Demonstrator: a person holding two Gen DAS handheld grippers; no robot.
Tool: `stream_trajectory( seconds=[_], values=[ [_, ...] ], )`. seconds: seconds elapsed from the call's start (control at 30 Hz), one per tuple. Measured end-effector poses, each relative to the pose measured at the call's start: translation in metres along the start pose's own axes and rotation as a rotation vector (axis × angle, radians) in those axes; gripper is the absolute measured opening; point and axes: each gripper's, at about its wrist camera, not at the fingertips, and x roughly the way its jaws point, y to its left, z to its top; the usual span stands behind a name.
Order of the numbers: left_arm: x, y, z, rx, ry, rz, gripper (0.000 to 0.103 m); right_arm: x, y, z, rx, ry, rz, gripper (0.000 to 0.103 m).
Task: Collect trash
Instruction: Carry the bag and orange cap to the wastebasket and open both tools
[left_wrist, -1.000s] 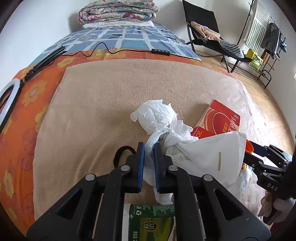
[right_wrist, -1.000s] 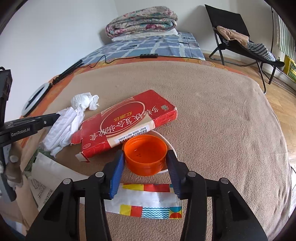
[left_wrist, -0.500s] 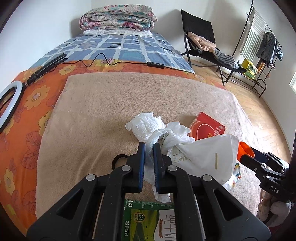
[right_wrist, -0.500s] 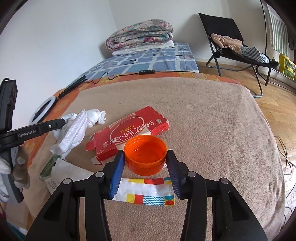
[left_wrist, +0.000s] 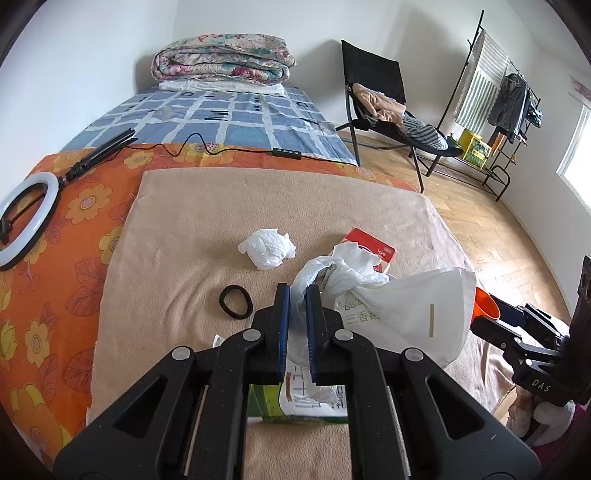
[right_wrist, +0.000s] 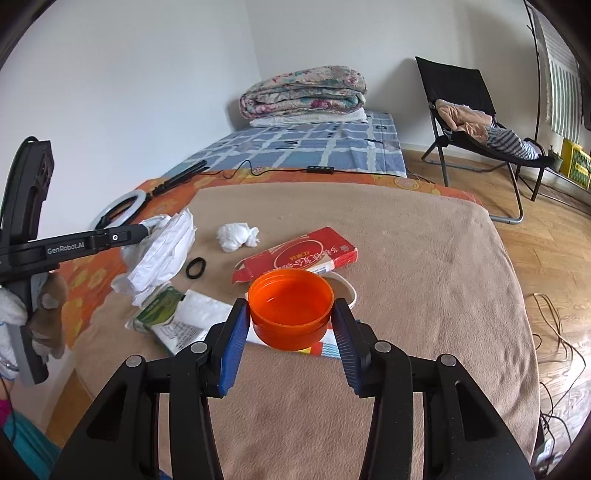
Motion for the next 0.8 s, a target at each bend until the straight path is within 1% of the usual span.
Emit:
stream_trajectory(
  seconds=[0.17, 0.27, 0.4, 0.53, 0.67, 0.8],
  values=[
    [-0.041, -0.01, -0.023, 0.027, -0.013, -0.017, 0.007, -0.028, 0.022, -0.015, -0.035, 0.005, 0.017, 0.044],
    [-0.063, -0.018, -0.039, 0.056, -0.017, -0.007, 0.007, -0.044, 0.035, -0.026, -0.055, 0.005, 0.038, 0.044],
    [-0.088, -0.023, -0.066, 0.068, -0.008, -0.007, 0.007, -0.064, 0.047, -0.046, -0.071, 0.011, 0.066, 0.044],
    [-0.105, -0.025, -0.095, 0.061, 0.009, -0.003, 0.007, -0.078, 0.057, -0.067, -0.082, 0.029, 0.087, 0.044],
    [-0.119, -0.029, -0.122, 0.07, 0.015, 0.012, 0.007, -0.087, 0.066, -0.087, -0.098, 0.051, 0.091, 0.044],
    [-0.124, -0.035, -0.148, 0.091, 0.034, 0.019, 0.007, -0.091, 0.073, -0.105, -0.106, 0.074, 0.088, 0.044]
  ],
)
